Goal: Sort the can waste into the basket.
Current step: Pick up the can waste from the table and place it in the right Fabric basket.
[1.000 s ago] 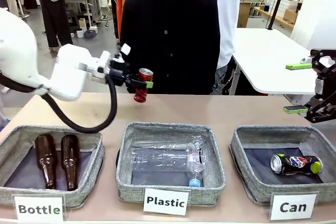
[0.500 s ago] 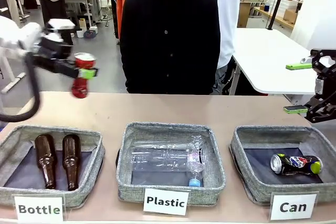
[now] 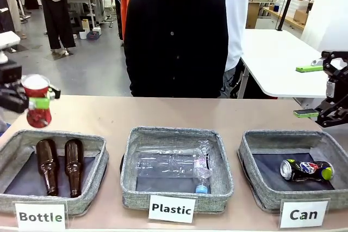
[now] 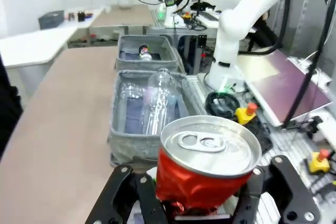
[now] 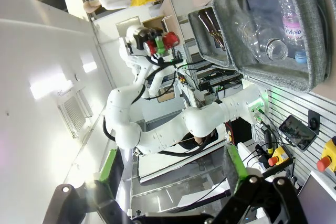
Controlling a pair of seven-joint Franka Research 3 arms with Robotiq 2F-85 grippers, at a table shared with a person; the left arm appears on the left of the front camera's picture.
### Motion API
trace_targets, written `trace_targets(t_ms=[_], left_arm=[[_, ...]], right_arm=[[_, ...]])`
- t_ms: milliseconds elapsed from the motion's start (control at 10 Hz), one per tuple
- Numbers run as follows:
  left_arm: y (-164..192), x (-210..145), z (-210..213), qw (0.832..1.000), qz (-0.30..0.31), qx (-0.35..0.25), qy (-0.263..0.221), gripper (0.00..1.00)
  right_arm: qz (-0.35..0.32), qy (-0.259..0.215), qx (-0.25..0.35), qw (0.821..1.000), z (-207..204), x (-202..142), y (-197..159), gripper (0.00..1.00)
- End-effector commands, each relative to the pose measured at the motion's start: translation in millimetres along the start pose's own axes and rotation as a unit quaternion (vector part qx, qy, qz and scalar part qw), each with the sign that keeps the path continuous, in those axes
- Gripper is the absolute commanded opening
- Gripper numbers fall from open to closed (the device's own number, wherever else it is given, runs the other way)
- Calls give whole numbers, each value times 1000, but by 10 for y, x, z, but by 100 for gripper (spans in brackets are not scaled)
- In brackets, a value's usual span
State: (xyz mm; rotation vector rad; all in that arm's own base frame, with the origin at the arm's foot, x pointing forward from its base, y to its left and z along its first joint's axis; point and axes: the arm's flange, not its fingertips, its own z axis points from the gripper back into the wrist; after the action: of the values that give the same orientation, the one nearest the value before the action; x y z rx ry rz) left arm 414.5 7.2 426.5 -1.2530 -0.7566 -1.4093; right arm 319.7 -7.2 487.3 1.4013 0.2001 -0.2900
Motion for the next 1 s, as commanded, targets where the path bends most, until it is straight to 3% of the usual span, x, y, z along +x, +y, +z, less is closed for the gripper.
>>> trace_targets(t_ms=[0, 100, 600, 700, 800, 900], left_arm=[[-159, -30, -431, 998, -20, 57, 29, 0], [0, 0, 0, 1000, 0, 0, 0, 0], [-13, -33, -66, 1000, -9, 10, 4, 0], [131, 367, -649, 1000, -11, 6, 0, 0], [263, 946, -1306, 999, 8, 18, -31, 0], [286, 1348, -2020, 1000, -18, 21, -9, 0]], right_arm=[[-10, -3, 1, 1000, 1, -24, 40, 100], [-10, -3, 1, 1000, 1, -24, 40, 100], [-10, -3, 1, 1000, 1, -24, 40, 100], [0, 0, 0, 1000, -1, -1, 0, 100], [20, -39, -60, 997, 155, -162, 160, 100], [31, -87, -147, 985, 379, -288, 164, 100]])
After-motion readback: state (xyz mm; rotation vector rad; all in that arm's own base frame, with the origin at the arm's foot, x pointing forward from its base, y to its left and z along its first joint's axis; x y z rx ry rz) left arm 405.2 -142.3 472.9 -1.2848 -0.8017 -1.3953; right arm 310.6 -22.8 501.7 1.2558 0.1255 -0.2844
